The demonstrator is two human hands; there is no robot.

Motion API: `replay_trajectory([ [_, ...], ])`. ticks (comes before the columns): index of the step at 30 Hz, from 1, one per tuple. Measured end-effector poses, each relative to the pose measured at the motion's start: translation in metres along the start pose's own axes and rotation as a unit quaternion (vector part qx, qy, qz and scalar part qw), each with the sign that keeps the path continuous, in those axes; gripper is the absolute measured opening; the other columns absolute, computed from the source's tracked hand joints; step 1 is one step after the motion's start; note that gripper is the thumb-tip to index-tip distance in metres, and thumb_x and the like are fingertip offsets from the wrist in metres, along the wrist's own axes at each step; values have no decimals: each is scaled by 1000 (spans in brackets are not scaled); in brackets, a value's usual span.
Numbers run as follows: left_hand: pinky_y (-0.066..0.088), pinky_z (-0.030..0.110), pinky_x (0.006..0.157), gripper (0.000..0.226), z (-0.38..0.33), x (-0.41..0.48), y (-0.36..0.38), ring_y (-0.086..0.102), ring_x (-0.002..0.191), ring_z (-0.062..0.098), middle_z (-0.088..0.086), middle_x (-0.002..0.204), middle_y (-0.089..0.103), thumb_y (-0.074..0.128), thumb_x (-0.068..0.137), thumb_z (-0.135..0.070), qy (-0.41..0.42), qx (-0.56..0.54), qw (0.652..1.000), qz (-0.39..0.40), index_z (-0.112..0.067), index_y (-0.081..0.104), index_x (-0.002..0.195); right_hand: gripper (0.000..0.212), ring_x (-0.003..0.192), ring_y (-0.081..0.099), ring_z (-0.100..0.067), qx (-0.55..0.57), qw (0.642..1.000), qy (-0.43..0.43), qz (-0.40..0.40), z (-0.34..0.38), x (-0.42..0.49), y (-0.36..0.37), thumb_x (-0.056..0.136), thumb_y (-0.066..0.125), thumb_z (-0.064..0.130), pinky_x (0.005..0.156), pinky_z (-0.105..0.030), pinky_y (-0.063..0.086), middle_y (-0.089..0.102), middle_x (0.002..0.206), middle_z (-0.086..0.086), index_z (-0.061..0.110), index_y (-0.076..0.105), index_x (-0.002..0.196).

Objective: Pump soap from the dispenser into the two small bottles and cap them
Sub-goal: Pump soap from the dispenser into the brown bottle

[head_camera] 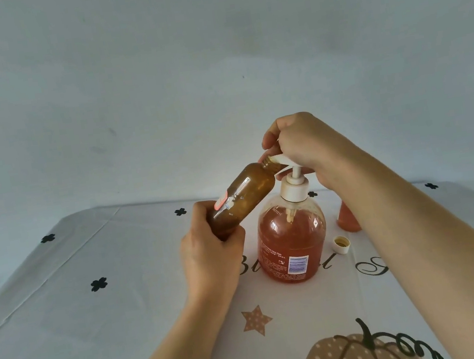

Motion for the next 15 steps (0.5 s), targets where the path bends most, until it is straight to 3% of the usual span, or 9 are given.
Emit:
replay_trajectory([
  [2, 41, 11, 51, 31, 0, 0, 0, 54, 63, -4, -10, 64, 56, 65, 79, -3, 1, 1, 1000, 0, -29, 50, 88, 40, 103, 68, -32, -16, 1000, 1, 0, 2, 1, 0, 95, 34, -9, 96, -45, 54, 69, 113, -12, 17, 54, 71],
  [4, 41, 10, 50, 31, 0, 0, 0, 54, 62, -5, -10, 65, 56, 65, 80, -3, -2, -4, 1000, 1, -29, 50, 89, 40, 96, 68, -31, -33, 999, 1, 7, 3, 2, 1, 95, 33, -9, 93, -42, 56, 66, 104, -10, 17, 55, 73],
  [8, 40, 8, 50, 31, 0, 0, -2, 54, 63, -6, -11, 66, 56, 65, 79, -2, 1, -2, 1000, -6, -27, 50, 89, 33, 61, 56, -15, -43, 999, -9, 28, 4, 2, 1, 98, 32, -6, 59, -25, 47, 58, 81, -2, 12, 59, 91],
  [15, 39, 10, 50, 39, 6, 0, -4, 54, 63, -4, -9, 63, 56, 64, 75, 1, -17, 9, 1000, -15, -33, 46, 75, 31, 55, 48, -6, -40, 999, -16, 23, -5, 6, 6, 94, 37, -9, 34, -9, 35, 52, 78, 4, 13, 59, 91],
])
Point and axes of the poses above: each hand's wrist, its own x-axis towards the middle knuckle, its own y-axis out of the palm, z = x × y, the point moved 7 cm from there along x, towards the middle knuckle
